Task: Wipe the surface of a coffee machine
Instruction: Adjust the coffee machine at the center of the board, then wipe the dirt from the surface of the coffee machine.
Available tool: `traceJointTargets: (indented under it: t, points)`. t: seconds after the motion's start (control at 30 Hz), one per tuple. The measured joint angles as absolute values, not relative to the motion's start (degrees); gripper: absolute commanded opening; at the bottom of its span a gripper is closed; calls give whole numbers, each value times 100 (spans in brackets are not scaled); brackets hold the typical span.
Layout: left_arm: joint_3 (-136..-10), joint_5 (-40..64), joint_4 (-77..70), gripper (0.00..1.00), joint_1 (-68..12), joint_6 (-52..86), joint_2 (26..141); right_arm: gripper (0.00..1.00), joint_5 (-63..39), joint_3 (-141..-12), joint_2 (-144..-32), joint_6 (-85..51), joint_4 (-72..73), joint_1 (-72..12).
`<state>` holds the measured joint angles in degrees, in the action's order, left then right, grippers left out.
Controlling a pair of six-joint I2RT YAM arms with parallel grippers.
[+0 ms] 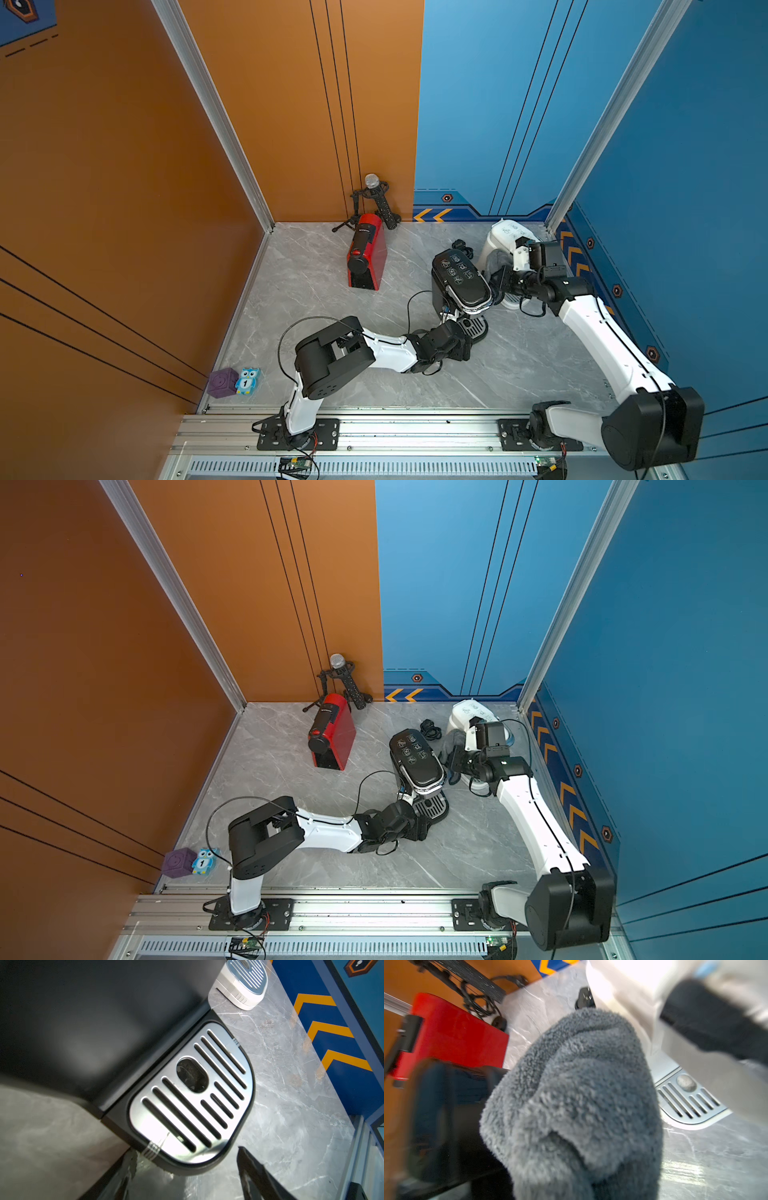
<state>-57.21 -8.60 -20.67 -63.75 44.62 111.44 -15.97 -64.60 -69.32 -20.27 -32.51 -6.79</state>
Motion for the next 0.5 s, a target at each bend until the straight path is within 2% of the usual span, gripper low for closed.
traceJointTargets:
  t: [0.3, 0.4, 0.5]
  points:
    - [-4567, -854, -1813, 82, -6075, 4375, 10060, 12, -1015, -7496, -6233, -1859, -3953, -836]
    - [-4235, -858, -1756, 82, -5935, 4353, 9657, 12, -838, -7846, -6215, -1778, -4204, -1271]
    - [-3931, -860, -1750, 81, -5717, 4359, 9295, 12, -421, -8388, -6348, -1599, -4458, -2165]
